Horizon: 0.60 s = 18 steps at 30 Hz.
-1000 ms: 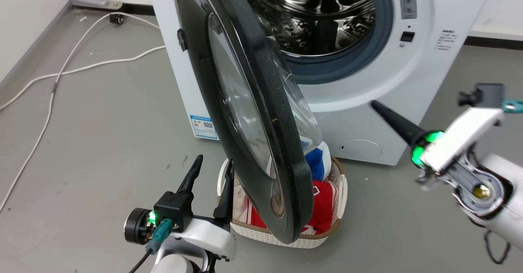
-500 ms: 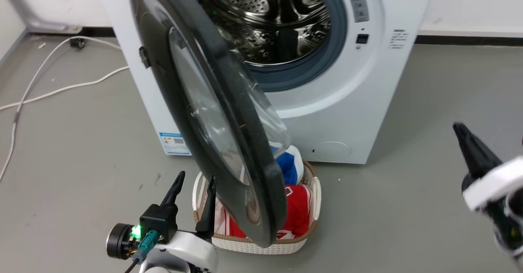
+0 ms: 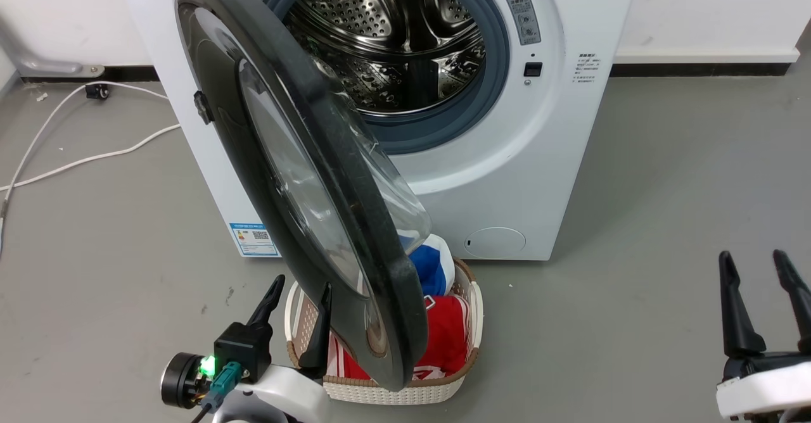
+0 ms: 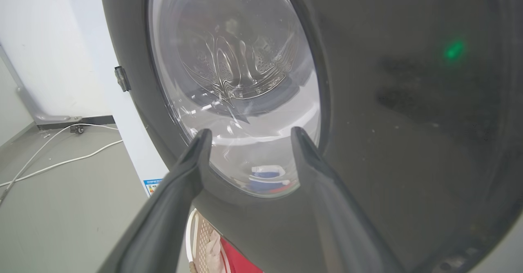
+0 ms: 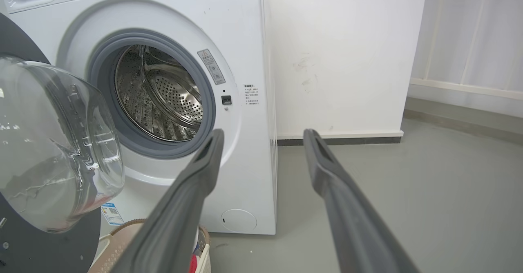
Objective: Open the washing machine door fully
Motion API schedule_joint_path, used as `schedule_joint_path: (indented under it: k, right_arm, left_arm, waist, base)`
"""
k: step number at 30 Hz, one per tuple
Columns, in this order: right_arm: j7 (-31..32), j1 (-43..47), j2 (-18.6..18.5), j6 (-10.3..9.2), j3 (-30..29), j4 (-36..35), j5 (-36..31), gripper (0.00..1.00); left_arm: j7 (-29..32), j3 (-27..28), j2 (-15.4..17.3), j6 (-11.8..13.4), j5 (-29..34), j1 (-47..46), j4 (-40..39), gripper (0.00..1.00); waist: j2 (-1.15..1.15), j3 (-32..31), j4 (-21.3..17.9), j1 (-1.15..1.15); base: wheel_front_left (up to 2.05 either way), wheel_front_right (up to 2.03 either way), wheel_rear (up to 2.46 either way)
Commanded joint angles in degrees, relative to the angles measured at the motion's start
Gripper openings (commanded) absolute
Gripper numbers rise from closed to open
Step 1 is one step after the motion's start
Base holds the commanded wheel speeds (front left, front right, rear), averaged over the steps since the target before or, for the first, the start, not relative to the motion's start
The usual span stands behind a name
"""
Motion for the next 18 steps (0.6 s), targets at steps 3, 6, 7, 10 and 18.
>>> schedule_joint_path:
  k: [3, 6, 7, 10, 18]
  right_arm:
    - [3.6, 4.4, 4.5, 0.01, -3.1, -8.9, -7.6, 1.0]
    - [5.8, 7.4, 6.9, 0.0, -3.2, -13.2, -10.4, 1.0]
    - [6.5, 8.3, 7.5, 0.0, -2.9, -14.0, -10.8, 1.0]
    - [8.2, 10.9, 8.9, 0.01, -1.8, -15.1, -10.5, 1.0]
    - [9.0, 12.6, 10.3, 0.01, -0.3, -14.2, -9.7, 1.0]
  left_arm:
    - [-0.1, 0.0, 0.1, 0.4, -0.4, -0.2, 0.1, 1.0]
    - [-0.1, 0.2, 0.2, 0.6, -0.7, -0.3, 0.0, 1.0]
    - [-0.2, 0.3, 0.2, 0.8, -0.8, -0.3, 0.0, 1.0]
    - [-0.2, 0.4, 0.3, 1.0, -1.0, -0.1, 0.0, 1.0]
    - [-0.3, 0.5, 0.7, 1.3, -1.4, 0.0, 0.1, 1.0]
  waist:
    - [0.0, -0.3, 0.3, 0.0]
    - [0.0, -0.3, 0.4, 0.0]
    - [0.0, -0.3, 0.3, 0.0]
    - [0.0, -0.1, 0.1, 0.0]
    - [0.0, 0.1, -0.3, 0.0]
  base:
    - [0.0, 0.0, 0.0]
    - [0.0, 0.0, 0.0]
    - [0.0, 0.0, 0.0]
    - [0.0, 0.0, 0.0]
    - [0.0, 0.0, 0.0]
